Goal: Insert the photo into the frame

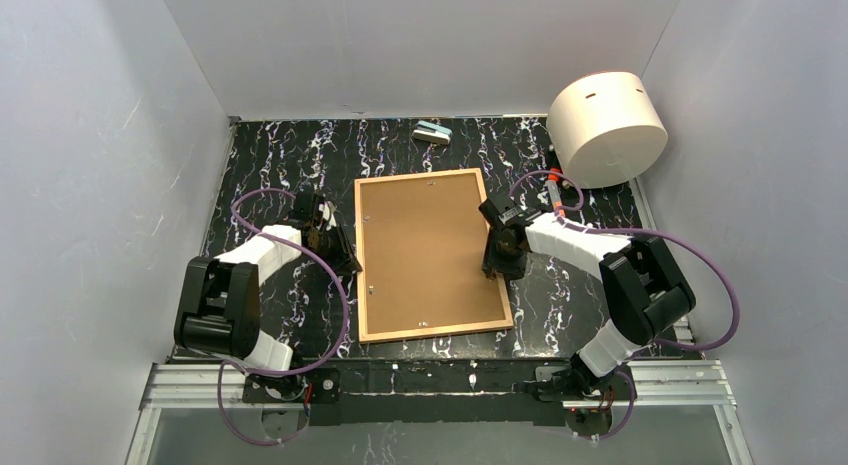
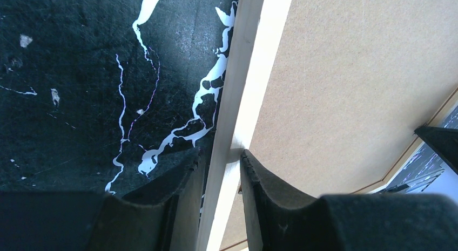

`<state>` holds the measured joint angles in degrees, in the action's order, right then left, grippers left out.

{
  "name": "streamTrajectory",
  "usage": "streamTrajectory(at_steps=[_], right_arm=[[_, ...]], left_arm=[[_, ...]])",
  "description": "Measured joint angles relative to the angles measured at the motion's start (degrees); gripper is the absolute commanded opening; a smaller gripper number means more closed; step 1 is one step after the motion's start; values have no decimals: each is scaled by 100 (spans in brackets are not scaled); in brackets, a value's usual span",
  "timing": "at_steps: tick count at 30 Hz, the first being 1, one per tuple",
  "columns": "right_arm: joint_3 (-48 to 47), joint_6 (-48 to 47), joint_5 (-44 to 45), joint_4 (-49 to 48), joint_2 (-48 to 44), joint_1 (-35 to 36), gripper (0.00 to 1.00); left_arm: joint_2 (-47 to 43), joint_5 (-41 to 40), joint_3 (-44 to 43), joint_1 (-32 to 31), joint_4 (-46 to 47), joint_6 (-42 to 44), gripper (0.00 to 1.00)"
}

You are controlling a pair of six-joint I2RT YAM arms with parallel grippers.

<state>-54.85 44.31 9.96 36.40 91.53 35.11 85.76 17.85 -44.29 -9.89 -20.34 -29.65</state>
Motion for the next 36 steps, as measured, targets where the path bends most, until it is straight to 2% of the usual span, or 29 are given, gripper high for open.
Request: streamTrajectory(at_steps=[5, 9, 15, 21, 26, 29, 32, 36], right_arm=[[0, 81, 13, -177, 2, -11, 56], [-17, 111, 76, -197, 26, -11, 46], [-68, 142, 249, -59, 63, -37, 22], [-74, -33, 247, -61, 59, -37, 15], [-20, -188, 164, -146, 22, -52, 22], [-20, -208, 170, -140, 7, -52, 41], [-74, -120, 208, -63, -22, -52, 59], [-426, -136, 315, 85, -278, -52, 64]], left_arm=[[0, 0, 2, 0, 2, 2, 28], [-9, 0, 13, 0, 15, 2, 28], [-17, 2, 31, 0, 37, 0, 28], [-24, 7, 35, 0, 48, 0, 28], [-24, 7, 35, 0, 46, 0, 29], [-28, -9, 35, 0, 35, 0, 33], [-33, -92, -20, 0, -74, 13, 41], [-35, -330, -216, -2, -382, 107, 54]])
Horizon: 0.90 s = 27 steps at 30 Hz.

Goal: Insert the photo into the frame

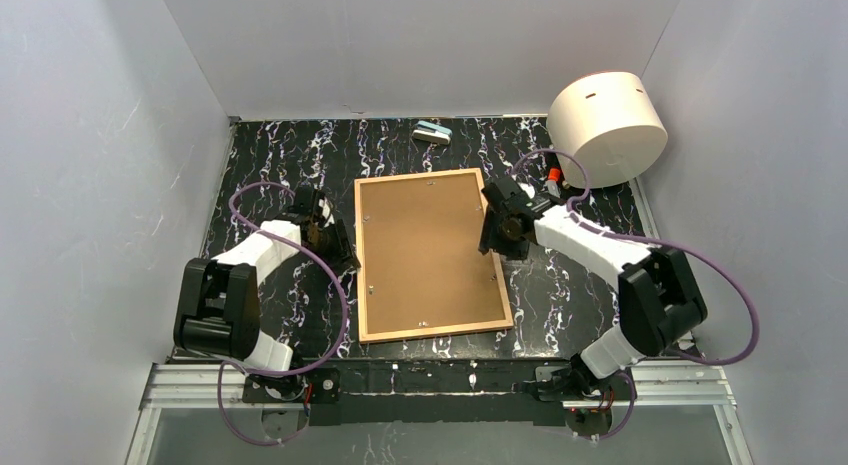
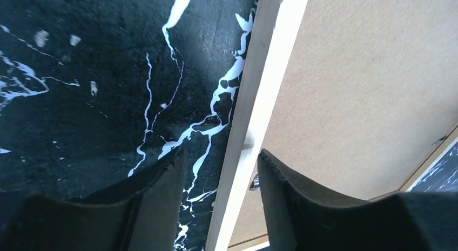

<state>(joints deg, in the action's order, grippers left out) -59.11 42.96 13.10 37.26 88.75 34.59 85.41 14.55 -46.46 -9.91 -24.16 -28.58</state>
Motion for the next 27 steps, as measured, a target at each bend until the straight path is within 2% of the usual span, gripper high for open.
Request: streamTrajectory(at_steps=[3, 8, 15, 21, 24, 27], right_arm=[[-262, -166, -133, -68, -267, 0, 60], [-313, -483, -1071, -378, -332, 57, 51], [-131, -584, -2262, -1043, 28, 745, 49], [-190, -317, -2968, -1886, 879, 1246, 32], [-538, -11, -3156, -2166, 1530, 1331, 33], [-940, 227, -3314, -2461, 2037, 1427, 40]], left_arm=[[-72, -125, -153, 0, -155, 48, 59], [-417, -118, -179, 0, -393, 83, 60], [-885, 227, 356, 0, -531, 83, 45], [-905, 599, 765, -2, -483, -61, 33], [-863, 772, 881, -2, -352, -175, 30], [-802, 892, 988, -2, -219, -286, 25]])
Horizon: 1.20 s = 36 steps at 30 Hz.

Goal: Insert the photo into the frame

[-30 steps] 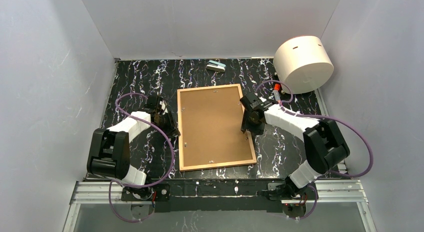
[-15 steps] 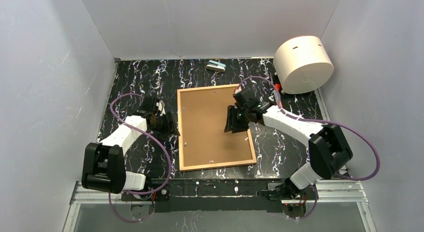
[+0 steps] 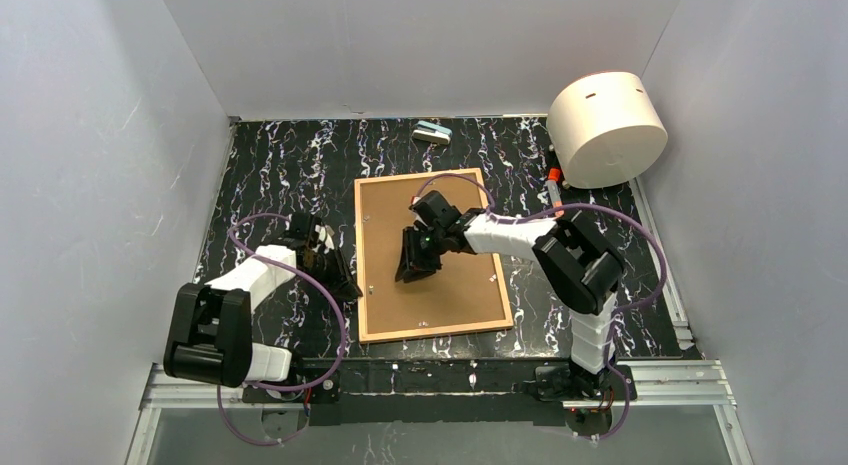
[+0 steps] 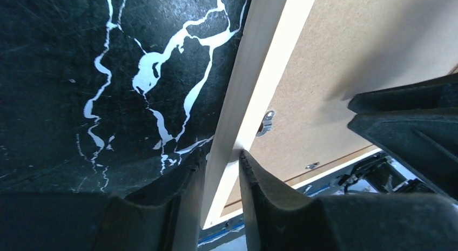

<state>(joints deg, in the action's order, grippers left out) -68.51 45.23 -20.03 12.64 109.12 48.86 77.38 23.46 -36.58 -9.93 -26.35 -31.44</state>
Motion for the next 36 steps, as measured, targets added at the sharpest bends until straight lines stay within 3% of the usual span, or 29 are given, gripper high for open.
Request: streamTrajectory(at_steps=[4, 12, 23, 36], right_arm=[[-153, 299, -225, -391, 238, 129, 47], [-52, 1075, -358, -1093, 450, 393, 48], [214, 2223, 205, -1915, 494, 761, 46], [214, 2483, 498, -2227, 570, 866, 45]], left_arm=[[17, 136, 74, 0, 122, -116, 17], [17, 365, 142, 7, 258, -245, 5], [20, 437, 129, 11, 142, -129, 3], [20, 439, 122, 9, 55, -142, 2]])
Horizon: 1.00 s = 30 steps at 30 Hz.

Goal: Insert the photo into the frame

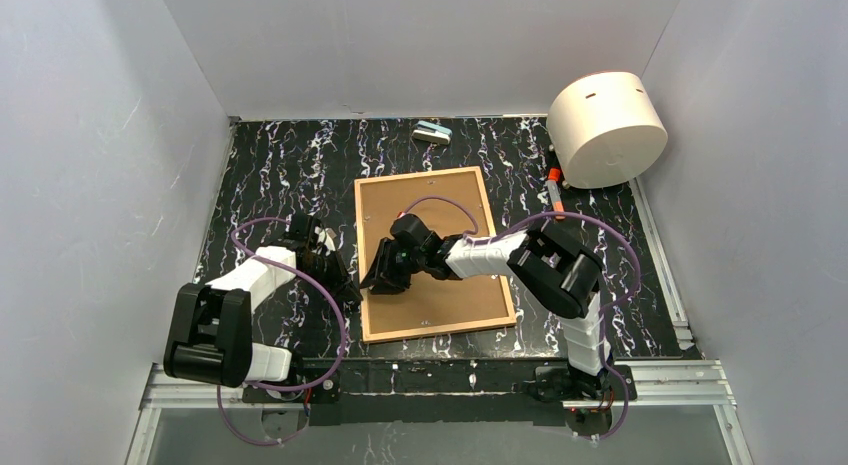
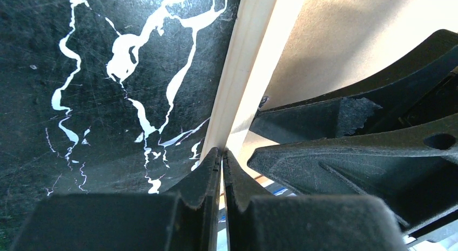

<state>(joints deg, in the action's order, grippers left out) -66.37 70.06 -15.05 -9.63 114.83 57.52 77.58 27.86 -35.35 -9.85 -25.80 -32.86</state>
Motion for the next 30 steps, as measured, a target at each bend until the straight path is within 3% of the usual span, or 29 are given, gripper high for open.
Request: streamTrajectory(at_steps=[21, 30], right_arm=[[402, 264, -157, -905, 31, -42, 44], [492, -79, -201, -1180, 57, -50, 42]], left_arm=[[-177, -42, 192, 46, 184, -461, 0], [-184, 4, 225, 81, 236, -485, 0]])
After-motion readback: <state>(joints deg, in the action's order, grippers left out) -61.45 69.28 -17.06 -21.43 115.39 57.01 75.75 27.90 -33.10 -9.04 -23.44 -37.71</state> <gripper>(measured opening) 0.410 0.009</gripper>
